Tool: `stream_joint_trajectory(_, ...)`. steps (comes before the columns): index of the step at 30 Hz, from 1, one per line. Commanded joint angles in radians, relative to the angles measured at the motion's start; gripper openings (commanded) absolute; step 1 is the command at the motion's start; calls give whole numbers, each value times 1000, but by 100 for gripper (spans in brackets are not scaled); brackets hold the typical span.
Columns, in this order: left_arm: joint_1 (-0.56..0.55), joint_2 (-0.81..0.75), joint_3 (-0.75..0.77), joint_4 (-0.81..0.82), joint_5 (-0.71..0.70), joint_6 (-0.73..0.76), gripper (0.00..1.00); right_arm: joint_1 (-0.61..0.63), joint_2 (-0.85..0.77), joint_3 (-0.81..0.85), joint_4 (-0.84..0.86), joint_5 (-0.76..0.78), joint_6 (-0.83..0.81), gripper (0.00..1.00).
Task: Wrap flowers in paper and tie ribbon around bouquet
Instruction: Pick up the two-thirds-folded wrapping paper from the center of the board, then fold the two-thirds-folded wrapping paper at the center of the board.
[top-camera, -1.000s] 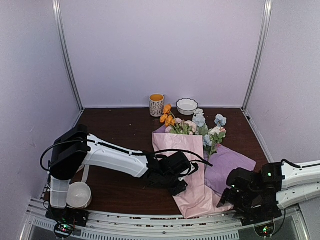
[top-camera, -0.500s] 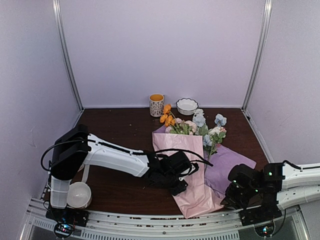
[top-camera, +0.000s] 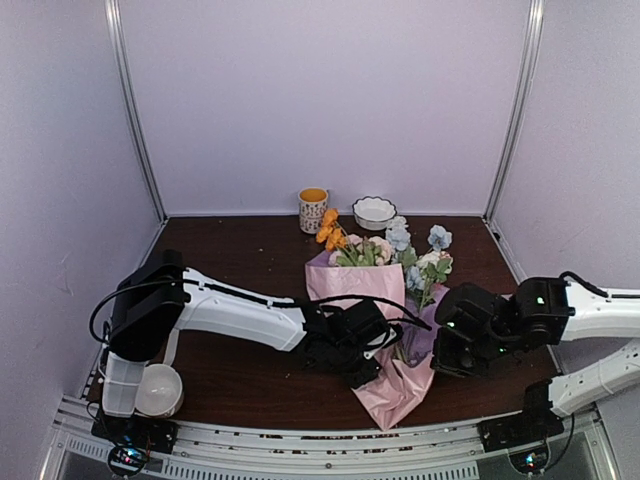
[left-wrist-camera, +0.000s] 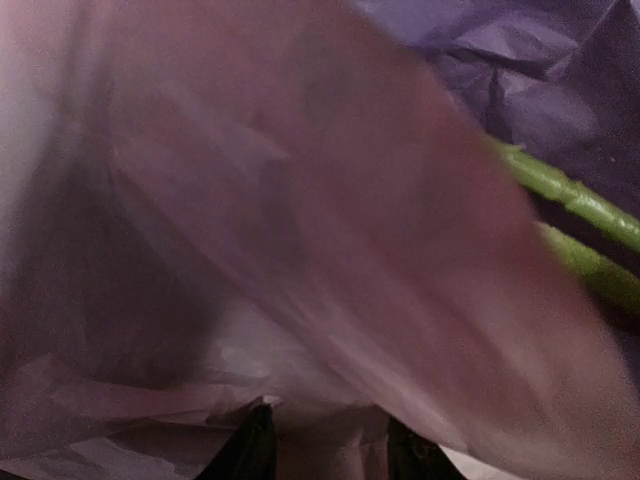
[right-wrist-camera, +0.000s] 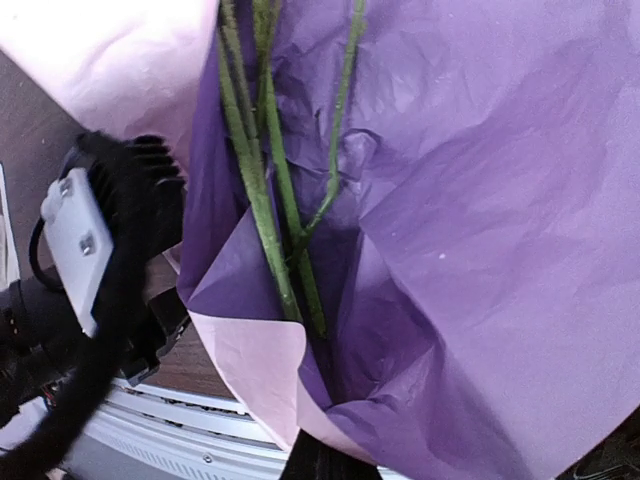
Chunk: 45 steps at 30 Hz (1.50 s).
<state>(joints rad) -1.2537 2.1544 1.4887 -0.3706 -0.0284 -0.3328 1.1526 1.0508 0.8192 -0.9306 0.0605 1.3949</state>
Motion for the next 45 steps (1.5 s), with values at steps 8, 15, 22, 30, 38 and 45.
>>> stream_joint_trajectory(8, 7, 46, -3, -95, 52, 20, 42, 116, -23, 0, -72, 142, -88, 8)
stream_joint_trajectory(15, -33, 28, 134, -82, 26, 119, 42, 113, -92, -168, 128, 85, -12, 38)
stream_joint_trajectory(22, -36, 48, 179, -39, 83, 122, 43, 108, -94, -225, 99, 74, 37, 46)
stream_joint_trajectory(30, -35, 179, 308, -61, 185, 128, 45, 108, -96, -257, 63, 73, 97, 51)
stream_joint_trajectory(38, -35, 226, 329, -68, 212, 100, 45, 106, -158, -391, 88, 8, 228, 49)
stream_joint_trajectory(45, -35, 251, 335, -102, 191, 98, 45, 84, -260, -460, 94, 55, 266, 35)
